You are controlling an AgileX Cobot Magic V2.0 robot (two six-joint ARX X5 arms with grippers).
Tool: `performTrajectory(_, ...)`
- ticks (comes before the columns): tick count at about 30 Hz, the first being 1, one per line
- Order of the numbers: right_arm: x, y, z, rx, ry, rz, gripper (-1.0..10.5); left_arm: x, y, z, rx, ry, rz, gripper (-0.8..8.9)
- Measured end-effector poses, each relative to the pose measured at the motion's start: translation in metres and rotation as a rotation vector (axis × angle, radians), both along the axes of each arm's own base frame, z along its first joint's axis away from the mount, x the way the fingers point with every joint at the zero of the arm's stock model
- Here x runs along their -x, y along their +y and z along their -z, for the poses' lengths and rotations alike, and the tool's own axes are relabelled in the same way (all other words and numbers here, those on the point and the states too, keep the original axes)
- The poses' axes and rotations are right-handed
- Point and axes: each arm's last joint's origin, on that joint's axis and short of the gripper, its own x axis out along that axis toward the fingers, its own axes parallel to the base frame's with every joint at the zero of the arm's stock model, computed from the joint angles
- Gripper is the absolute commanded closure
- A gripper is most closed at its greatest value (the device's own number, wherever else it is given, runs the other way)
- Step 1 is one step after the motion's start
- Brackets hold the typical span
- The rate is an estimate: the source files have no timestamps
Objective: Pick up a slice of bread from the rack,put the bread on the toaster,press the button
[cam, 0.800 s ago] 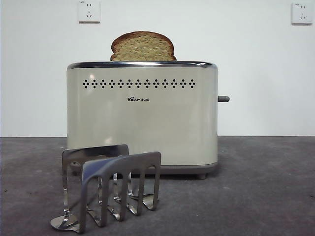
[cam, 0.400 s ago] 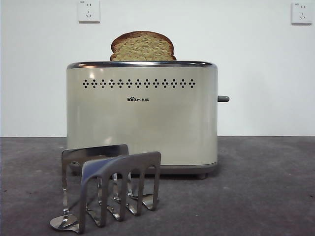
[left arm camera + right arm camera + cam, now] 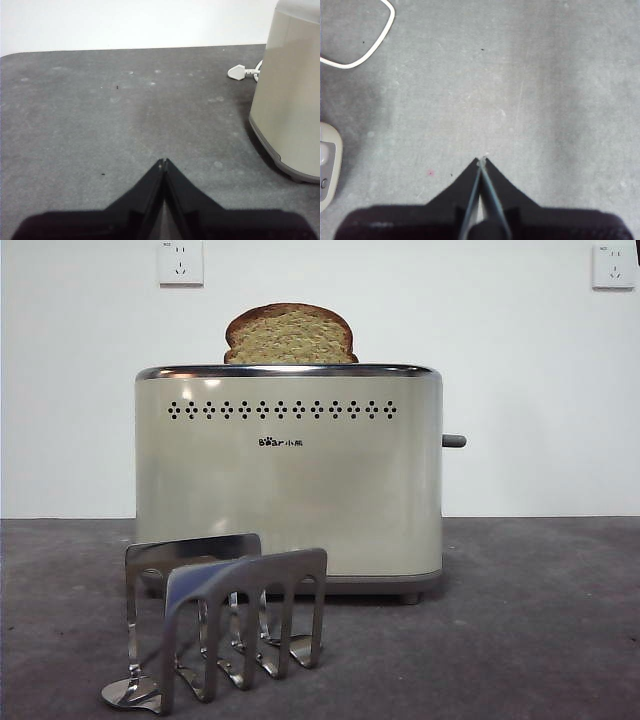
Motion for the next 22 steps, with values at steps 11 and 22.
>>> performTrajectory(11,0.002,-0.007,-0.002,0.02,-0.012,0.034,9.5,-0.002,0.0,0.003,-0.001,0.045,0.0,8.17)
performTrajectory(22,0.134,-0.025,0.036,0.009,-0.841,0.104,9.5,-0.002,0.0,0.004,-0.001,0.047,0.0,8.17)
